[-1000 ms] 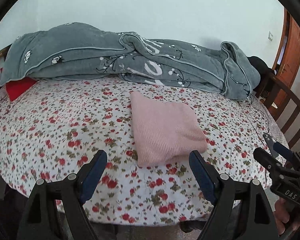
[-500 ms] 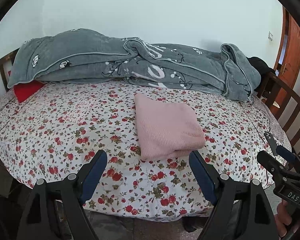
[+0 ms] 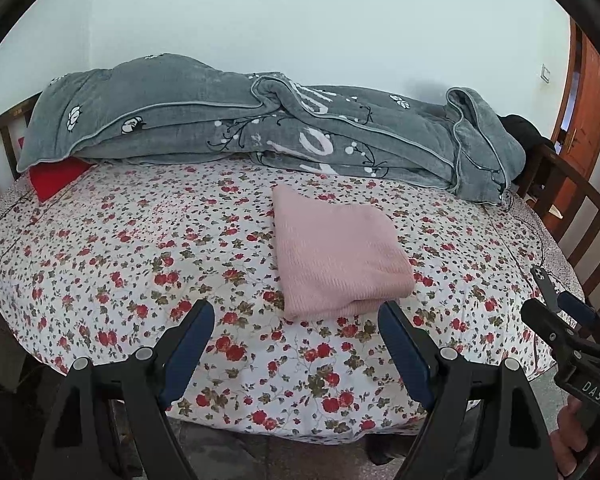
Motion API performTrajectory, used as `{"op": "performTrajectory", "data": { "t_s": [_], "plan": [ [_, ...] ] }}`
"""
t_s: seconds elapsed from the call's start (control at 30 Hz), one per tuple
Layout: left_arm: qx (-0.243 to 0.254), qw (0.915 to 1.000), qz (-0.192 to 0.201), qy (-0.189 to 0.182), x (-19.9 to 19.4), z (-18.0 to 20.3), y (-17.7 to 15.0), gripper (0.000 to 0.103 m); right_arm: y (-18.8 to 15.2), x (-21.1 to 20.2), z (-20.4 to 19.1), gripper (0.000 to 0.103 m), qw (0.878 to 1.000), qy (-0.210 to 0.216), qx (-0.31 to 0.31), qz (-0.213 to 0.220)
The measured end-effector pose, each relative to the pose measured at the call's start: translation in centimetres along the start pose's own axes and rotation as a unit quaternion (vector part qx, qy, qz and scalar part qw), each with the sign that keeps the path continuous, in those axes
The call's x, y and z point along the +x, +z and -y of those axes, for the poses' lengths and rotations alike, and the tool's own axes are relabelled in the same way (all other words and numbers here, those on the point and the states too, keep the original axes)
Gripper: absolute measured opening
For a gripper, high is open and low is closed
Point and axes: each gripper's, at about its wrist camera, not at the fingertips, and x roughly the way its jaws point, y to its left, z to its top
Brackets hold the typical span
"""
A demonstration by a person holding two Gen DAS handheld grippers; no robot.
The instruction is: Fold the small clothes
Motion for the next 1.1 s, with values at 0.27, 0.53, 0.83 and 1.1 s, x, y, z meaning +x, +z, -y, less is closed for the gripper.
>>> {"op": "performTrajectory", "data": {
  "t_s": [0.27, 0.53, 0.83, 1.1],
  "plan": [
    [0.003, 1.0, 0.004, 0.005, -0.19, 0.22, -0.11, 0.083, -0.18, 0.39, 0.16, 0.098, 1.0, 0.006, 0.007, -0.007],
    [0.0, 1.0, 0.003, 0.008, -0.27, 0.16, -0.05, 0.083, -0.17, 0.21, 0.19, 0.098, 1.0, 0.006, 0.01, -0.004],
    [-0.002, 1.0, 0.001, 0.008, -0.22, 0.19, -0.14, 0.083, -0.23, 0.12, -0.12, 0.098, 1.0, 0.006, 0.011, -0.002],
    [-0.003, 0.9999, 0.001, 0.012, -0.21, 0.05, -0.32, 0.083, -0.26, 0.12, -0.08, 0.098, 1.0, 0.007, 0.011, -0.002]
  ]
}}
